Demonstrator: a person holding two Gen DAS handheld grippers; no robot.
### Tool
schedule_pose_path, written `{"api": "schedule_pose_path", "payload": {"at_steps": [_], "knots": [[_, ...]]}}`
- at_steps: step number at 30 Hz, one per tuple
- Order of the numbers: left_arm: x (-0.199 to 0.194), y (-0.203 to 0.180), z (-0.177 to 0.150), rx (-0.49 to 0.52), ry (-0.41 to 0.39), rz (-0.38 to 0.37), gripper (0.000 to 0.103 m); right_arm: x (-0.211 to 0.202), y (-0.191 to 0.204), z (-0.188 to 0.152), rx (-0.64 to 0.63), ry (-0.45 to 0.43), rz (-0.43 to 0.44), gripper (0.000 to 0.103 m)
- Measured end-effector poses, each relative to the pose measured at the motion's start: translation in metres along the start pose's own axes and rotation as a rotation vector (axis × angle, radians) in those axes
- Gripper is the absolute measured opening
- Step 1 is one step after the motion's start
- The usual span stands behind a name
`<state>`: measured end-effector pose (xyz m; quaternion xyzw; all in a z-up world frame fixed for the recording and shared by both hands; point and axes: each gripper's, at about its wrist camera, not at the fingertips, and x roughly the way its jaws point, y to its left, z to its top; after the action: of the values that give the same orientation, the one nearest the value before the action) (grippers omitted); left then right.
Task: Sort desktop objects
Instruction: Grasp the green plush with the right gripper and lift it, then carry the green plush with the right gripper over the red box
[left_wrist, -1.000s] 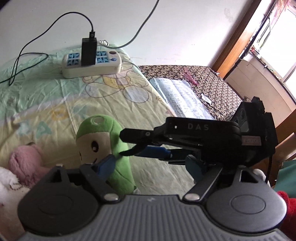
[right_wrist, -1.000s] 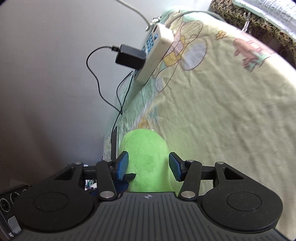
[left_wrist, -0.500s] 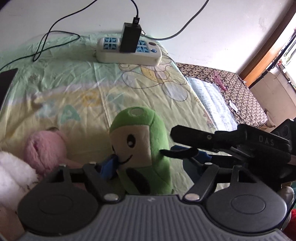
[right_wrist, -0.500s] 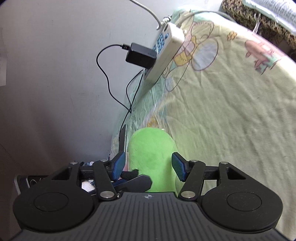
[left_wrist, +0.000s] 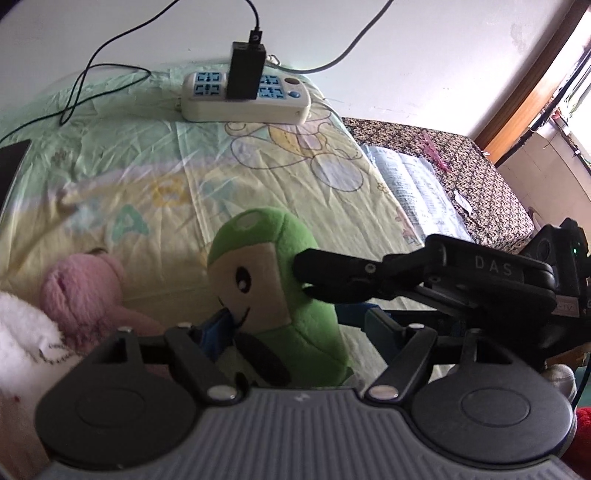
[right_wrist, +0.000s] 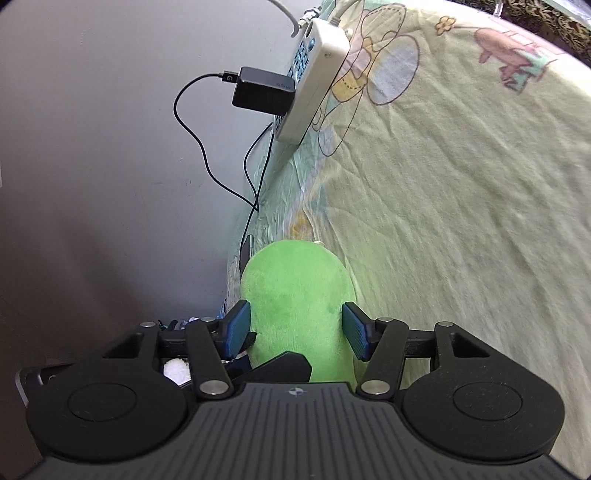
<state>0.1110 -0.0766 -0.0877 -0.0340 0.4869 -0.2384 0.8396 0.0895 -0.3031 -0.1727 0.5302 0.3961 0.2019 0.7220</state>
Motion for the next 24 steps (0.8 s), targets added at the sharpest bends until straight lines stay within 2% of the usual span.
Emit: {"api": "schedule_pose_path", "payload": {"at_steps": [9, 17, 24], "knots": [[-0.043, -0.036, -0.020, 0.047, -0.061, -0.055, 0.078, -0.051, 0.027, -0.018, -0.042, -0.045, 0.007, 0.058], [-0.113, -0.055, -0.039, 0.086, -0.212, -0.058, 0.078, -0.083, 0.071, -0.048, -0.129, -0.114, 0.103, 0.058], [-0.159, -0.053, -0.058, 0.096, -0.314, -0.033, 0.078, -0.085, 0.103, -0.073, -0.193, -0.140, 0.164, 0.058]]}}
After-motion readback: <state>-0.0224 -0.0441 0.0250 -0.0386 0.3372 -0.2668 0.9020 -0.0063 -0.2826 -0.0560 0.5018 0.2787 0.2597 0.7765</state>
